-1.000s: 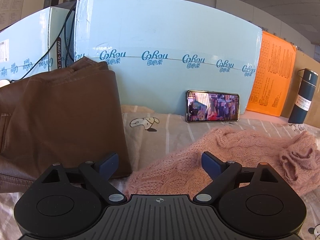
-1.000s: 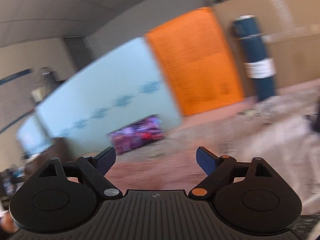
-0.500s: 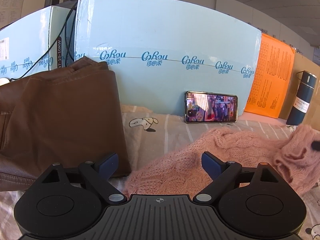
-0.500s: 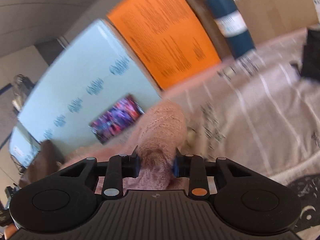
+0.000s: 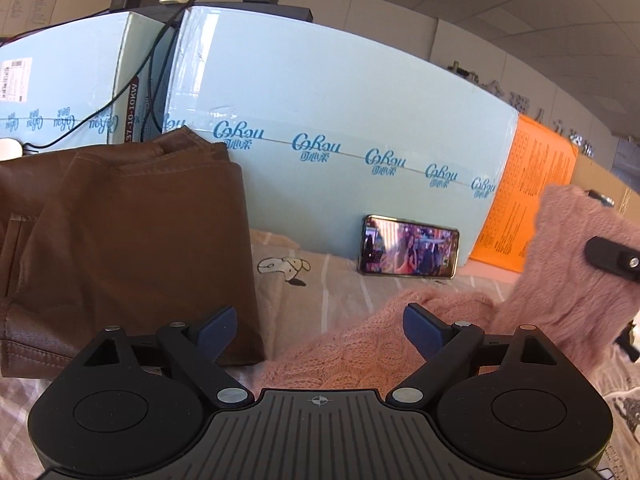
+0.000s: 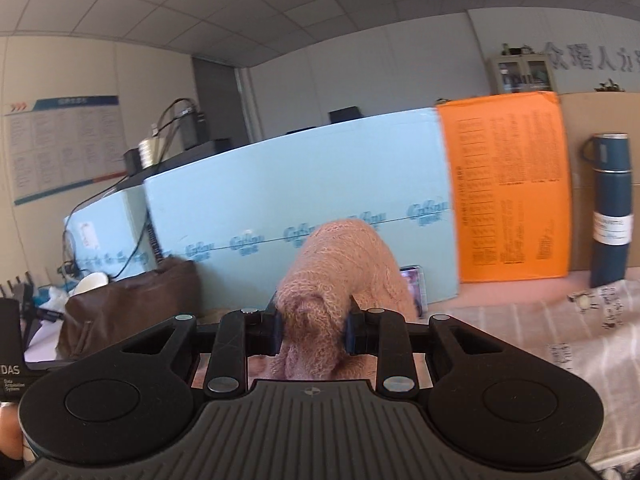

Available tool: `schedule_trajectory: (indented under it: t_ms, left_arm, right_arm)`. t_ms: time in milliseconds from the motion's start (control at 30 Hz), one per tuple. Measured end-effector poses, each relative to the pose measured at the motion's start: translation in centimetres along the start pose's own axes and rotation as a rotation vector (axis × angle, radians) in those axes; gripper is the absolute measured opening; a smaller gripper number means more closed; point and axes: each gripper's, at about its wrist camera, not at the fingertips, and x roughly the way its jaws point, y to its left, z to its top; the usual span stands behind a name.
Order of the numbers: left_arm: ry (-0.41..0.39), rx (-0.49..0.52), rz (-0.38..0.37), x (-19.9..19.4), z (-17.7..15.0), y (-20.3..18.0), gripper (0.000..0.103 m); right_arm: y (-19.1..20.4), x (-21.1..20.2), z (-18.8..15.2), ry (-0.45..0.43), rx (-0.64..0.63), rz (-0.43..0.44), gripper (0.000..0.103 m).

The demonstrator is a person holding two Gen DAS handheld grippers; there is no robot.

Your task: Fold clothes

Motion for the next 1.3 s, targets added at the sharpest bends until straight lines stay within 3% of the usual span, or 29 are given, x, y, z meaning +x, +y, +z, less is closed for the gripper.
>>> schedule_trajectory:
  t_ms: [367, 633, 733, 1000, 1133, 1233, 1300]
  left_arm:
    - [-0.089, -0.149, -0.002, -2.3, 0.7, 3.8, 0.092]
    - [-0.079, -0.122, 0.006, -2.1, 0.4, 3.6, 0.093]
    - [-0.074, -0.114, -0.005, -2.0, 0.4, 3.4, 0.093]
    - [-0.065, -0.121, -0.035, -1.8, 0.1, 3.3, 0.093]
    - [-0.050, -0.189, -0.140, -1.8, 0.2, 3.5, 0.093]
    - [0.015, -0.269, -0.264, -1.4, 0.7, 3.4, 0.092]
    - [0.077, -0.258, -0.281, -0.5, 0.9, 2.5, 0.091]
  right_arm:
    - [8.3, 4.4, -3.6, 0.098, -0.172, 0.149, 0.028]
    - [11.0, 6.7, -7.3, 0.226, -0.204, 0.294, 0.057]
    - [10.8, 6.4, -7.4, 0.242, -0.189, 0.332, 0.072]
    - [7.8, 0.7, -5.6, 0.192, -0.242, 0.387, 0.081]
    - [4.5, -0.4, -4.4, 0.156, -0.176, 0.299, 0.084]
    - [1.4, 0.1, -3.7, 0.164, -0.042, 0.217, 0.084]
    - [-0.5, 0.7, -3.7, 0.185, 0.064, 0.196, 0.084]
